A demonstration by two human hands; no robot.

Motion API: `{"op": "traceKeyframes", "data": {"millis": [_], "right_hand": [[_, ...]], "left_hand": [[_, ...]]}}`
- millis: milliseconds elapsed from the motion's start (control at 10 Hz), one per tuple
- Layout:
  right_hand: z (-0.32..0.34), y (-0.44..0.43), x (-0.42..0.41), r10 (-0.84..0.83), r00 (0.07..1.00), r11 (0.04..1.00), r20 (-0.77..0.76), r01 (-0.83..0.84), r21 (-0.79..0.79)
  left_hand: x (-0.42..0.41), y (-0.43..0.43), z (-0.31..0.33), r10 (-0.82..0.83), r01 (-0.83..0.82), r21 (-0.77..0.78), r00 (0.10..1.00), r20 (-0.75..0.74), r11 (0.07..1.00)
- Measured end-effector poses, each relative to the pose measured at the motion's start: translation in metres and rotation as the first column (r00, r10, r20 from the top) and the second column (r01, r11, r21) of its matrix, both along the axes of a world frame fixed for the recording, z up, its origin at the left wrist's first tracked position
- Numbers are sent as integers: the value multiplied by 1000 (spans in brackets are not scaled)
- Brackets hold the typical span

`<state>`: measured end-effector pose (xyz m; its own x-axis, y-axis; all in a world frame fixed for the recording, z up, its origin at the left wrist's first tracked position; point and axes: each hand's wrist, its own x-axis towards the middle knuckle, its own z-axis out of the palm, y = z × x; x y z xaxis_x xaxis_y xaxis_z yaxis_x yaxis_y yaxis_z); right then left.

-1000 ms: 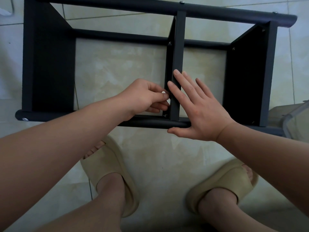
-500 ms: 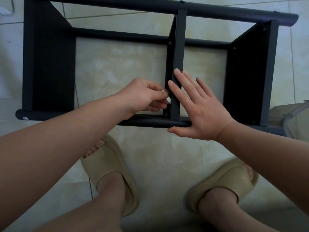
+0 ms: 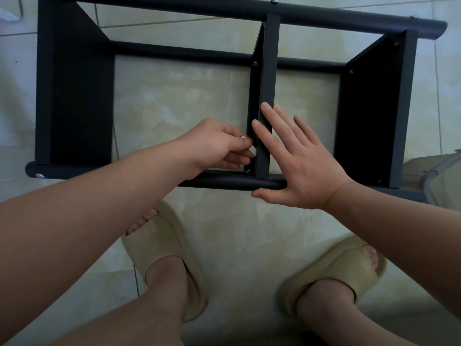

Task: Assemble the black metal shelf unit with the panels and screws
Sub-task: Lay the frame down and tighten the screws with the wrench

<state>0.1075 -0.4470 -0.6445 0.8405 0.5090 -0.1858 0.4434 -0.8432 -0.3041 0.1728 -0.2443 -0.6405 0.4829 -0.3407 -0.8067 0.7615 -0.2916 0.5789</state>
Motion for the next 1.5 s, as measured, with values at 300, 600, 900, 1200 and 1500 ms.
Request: {"op": "traceKeyframes", "data": {"millis": [300,600,900,1200,1500], "right_hand": [[0,0,0,1,1000,1000,5,-1,4],[-1,0,0,1,1000,1000,6,-1,0],[-1,-1,0,1,1000,1000,4,-1,-4],[-2,-1,-1,3,1000,1000,7,-3,-2],[-2,-1,0,3,1000,1000,4,-3,-2]], "left_hand": [[2,-1,0,-90,90,-7,995,-52,996],[2,0,1,-203,202,19,979,25,979],[2,5,3,-314,311,39,944,100,950],[0,9,0,-440,431,90,880,176,898],[1,11,-1,-595,572,165,773,222,804]]}}
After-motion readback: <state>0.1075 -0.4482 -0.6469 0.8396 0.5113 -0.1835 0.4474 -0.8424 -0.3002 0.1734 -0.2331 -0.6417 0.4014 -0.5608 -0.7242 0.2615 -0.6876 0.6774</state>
